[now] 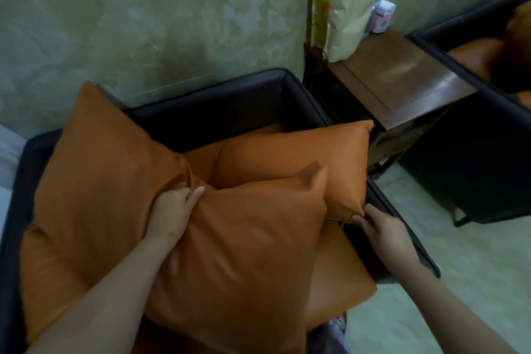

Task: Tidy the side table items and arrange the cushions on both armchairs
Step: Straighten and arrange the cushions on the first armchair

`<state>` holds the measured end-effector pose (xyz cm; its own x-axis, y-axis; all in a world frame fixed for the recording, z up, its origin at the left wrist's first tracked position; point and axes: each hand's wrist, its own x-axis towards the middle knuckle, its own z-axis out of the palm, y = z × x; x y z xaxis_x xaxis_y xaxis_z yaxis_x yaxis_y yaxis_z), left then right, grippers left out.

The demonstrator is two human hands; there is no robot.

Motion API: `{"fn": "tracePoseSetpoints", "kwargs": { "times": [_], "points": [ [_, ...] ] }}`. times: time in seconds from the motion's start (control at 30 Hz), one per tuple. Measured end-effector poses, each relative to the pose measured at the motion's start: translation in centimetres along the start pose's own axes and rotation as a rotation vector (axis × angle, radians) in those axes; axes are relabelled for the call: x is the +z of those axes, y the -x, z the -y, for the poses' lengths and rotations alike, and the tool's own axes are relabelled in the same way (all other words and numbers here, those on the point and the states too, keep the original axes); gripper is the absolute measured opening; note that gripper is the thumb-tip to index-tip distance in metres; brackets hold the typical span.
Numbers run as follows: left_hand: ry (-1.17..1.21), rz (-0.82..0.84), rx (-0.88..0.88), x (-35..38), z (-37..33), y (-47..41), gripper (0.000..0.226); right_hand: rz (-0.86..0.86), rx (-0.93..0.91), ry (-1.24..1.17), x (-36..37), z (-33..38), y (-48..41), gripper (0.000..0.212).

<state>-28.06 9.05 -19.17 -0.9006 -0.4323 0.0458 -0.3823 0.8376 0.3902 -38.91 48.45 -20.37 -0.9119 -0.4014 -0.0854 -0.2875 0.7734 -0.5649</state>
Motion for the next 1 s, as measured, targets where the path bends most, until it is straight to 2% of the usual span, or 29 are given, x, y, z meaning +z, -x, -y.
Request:
{"fn": "tracePoseSetpoints", "kwargs": {
  "times": [0.23,0.4,0.57,0.67,0.77,0.83,0.9,1.0],
  "points": [
    [-0.063,-0.059,-0.090,-3.0,1.6,-3.1,0.051,-0.019,0.124,0.020,3.1,-3.5,6.3,0.036],
    [-0.115,-0.030,-0.089,-2.0,1.7,-4.2,0.055,0.046,0.301,-0.019,5.8,-3.6,7.8,0.008],
    [-0.125,0.008,-0.057,-1.1,1.0,-3.5,0.059,0.118,0.323,0.027,5.4,-4.2,7.6,0.011],
    [-0.129,0.012,-0.060,-1.3,0.8,-3.1,0.053,0.121,0.306,0.040,4.7,-3.7,7.9,0.008],
    [-0.117,-0.013,-0.047,-1.5,-0.7,-2.6,0.042,0.070,0.298,0.022,4.8,-3.6,8.3,0.018],
    [-0.068,-0.043,-0.035,-2.0,-2.5,-2.6,0.030,0.059,0.315,0.027,4.8,-3.3,8.7,0.008],
    [0.041,-0.035,-0.066,-2.6,-4.7,-2.3,0.031,0.048,0.338,0.017,4.6,-3.2,8.9,0.026],
    [0.287,-0.058,-0.123,-3.1,-9.5,-0.2,0.051,-0.041,0.269,0.025,3.0,-2.3,8.7,0.057]
  ]
}}
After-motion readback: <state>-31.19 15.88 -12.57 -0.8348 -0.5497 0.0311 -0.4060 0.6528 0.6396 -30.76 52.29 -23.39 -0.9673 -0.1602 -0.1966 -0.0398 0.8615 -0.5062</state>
